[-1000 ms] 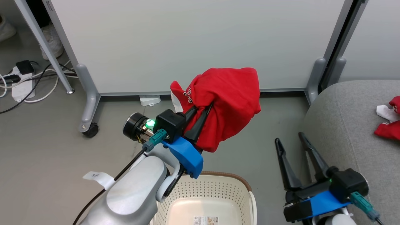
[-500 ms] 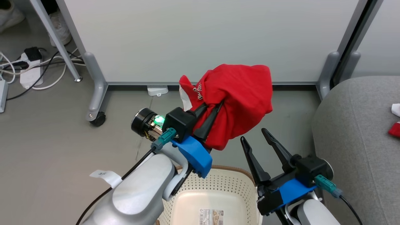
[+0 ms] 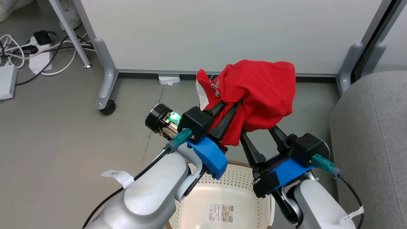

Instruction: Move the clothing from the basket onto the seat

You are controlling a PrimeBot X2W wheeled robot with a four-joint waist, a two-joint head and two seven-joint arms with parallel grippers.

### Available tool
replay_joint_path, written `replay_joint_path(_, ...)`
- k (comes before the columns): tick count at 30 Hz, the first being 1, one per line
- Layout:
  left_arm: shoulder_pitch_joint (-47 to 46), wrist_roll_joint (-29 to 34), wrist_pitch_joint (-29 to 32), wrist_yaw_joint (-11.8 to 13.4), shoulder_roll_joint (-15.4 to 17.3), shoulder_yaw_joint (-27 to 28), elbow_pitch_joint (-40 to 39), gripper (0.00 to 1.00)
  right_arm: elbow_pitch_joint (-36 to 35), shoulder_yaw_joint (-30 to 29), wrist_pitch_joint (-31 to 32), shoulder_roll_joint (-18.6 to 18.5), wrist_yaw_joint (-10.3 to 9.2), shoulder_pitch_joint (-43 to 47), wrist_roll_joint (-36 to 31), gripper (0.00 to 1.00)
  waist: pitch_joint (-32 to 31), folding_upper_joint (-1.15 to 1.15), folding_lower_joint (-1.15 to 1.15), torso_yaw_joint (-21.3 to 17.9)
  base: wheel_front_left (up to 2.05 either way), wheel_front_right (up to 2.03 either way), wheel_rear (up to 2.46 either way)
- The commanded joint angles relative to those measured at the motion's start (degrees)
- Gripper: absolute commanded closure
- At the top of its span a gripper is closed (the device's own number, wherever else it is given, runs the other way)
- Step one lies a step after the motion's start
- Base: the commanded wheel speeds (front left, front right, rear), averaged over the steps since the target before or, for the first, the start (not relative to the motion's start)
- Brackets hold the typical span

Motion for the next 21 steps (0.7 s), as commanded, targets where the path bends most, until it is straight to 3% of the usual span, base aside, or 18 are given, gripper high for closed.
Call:
replay_joint_path(1,-0.61,0.15,-0.46,-0.18,0.00,0.03,0.25,1.00,-0.75,0.35,-0.04,-0.03,0.03,-1.03,0.74,0.00,0.13,0.00,-0.01,0.04,0.00,0.00,0.00)
replay_joint_path(3,-0.79,-0.09,-0.52,-0.27,-0.14,-0.03,0.46,1.00,-1.09,0.43,-0.05,-0.04,0.03,-1.45,1.10,0.00,0.26,0.00,-0.01,0.05,0.00,0.00,0.00)
replay_joint_path(4,-0.84,-0.17,-0.58,-0.24,-0.18,-0.06,0.58,1.00,-1.16,0.51,-0.04,-0.04,0.03,-1.61,1.31,0.11,0.28,0.00,-0.01,0.04,0.00,0.00,0.00)
replay_joint_path(5,-0.90,-0.25,-0.65,-0.26,-0.22,-0.07,0.69,1.00,-1.39,0.58,-0.05,-0.03,0.03,-1.85,1.40,0.62,0.31,0.00,-0.01,0.03,0.00,0.00,0.00)
replay_joint_path(6,-0.95,-0.34,-0.81,-0.28,-0.24,-0.07,0.82,1.00,-1.45,0.55,-0.05,-0.03,0.03,-1.97,1.42,1.00,0.33,0.00,-0.01,0.01,0.00,0.00,0.00)
replay_joint_path(21,-1.49,-1.00,-1.88,-0.22,-0.38,-0.25,2.23,1.00,-1.59,0.35,-0.05,-0.35,0.03,-1.53,1.29,1.00,0.50,0.00,-0.01,-0.25,0.00,0.00,0.00)
